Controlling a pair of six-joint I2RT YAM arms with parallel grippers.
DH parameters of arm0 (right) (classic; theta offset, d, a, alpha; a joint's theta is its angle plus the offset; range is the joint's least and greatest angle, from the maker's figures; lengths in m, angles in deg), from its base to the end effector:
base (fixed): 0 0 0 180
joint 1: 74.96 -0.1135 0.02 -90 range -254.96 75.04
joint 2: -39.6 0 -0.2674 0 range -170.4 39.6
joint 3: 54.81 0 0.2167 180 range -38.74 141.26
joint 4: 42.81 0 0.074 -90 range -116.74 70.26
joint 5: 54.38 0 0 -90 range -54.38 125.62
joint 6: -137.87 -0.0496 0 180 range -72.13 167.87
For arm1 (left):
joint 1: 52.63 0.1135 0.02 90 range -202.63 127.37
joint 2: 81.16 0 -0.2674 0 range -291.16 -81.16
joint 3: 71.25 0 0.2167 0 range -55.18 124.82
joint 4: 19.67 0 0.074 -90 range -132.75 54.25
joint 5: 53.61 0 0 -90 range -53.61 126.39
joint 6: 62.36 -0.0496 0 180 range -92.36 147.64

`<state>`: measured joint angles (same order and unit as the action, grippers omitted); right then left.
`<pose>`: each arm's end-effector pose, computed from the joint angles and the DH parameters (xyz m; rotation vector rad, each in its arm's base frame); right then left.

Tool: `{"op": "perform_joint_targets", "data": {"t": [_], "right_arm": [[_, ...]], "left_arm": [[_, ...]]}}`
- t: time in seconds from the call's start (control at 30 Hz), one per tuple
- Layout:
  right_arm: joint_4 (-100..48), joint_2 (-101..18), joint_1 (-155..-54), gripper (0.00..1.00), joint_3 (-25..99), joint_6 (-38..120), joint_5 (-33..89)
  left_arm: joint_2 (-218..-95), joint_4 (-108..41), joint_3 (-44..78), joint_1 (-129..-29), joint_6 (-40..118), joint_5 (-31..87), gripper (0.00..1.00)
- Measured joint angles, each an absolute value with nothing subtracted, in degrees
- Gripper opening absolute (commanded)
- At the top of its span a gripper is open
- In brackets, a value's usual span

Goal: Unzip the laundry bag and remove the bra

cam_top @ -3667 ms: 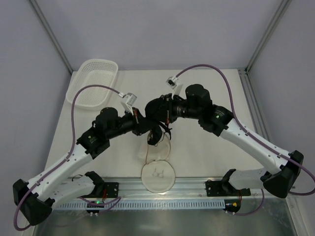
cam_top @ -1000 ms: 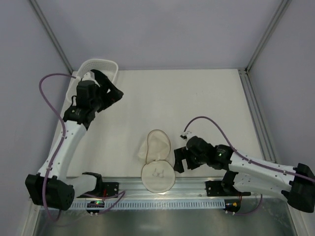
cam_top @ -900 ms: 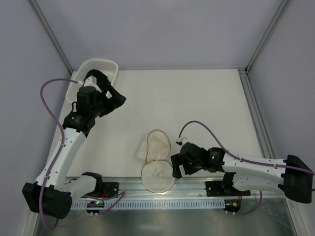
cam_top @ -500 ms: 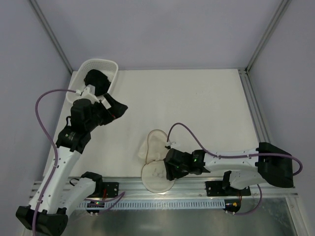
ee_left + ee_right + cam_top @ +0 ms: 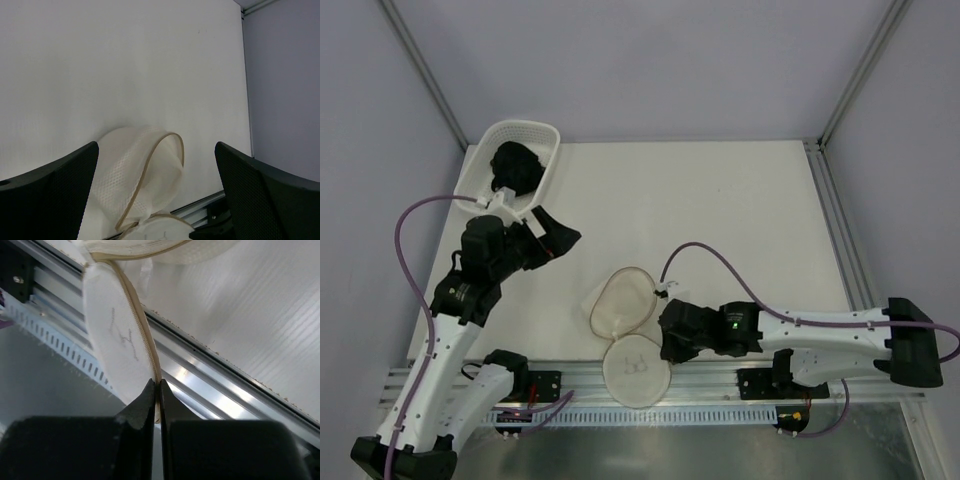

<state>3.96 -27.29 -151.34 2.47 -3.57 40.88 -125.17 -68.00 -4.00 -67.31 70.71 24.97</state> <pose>0.0508 0.1904 0.2205 -0.5509 2.6662 0.6836 0.1309 -0.0444 0.3328 -0.3851 2.0664 -0.8279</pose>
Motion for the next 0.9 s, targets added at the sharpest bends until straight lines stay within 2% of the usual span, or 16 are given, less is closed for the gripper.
{"op": "perform_joint_targets", "data": {"t": [0.2,0.53,0.73,0.9], "right_arm": [[17.8,-20.4,-151.4,0.04,12.2,-2.3,47.9],[44.0,-26.0,-151.4,0.04,26.3,-6.5,67.5],[48.3,-33.1,-149.9,0.04,33.5,-7.7,75.3],[48.2,-34.9,-147.5,0.04,34.9,-3.0,73.2]], "left_arm": [[-124.1,-68.7,-4.0,-67.3,70.8,23.7,0.99],[-123.5,-70.0,-4.0,-67.3,70.8,22.6,1.0],[-123.4,-70.2,-4.0,-67.3,71.0,22.0,0.99],[-123.1,-70.4,-4.0,-67.3,71.0,21.8,0.99]]}}
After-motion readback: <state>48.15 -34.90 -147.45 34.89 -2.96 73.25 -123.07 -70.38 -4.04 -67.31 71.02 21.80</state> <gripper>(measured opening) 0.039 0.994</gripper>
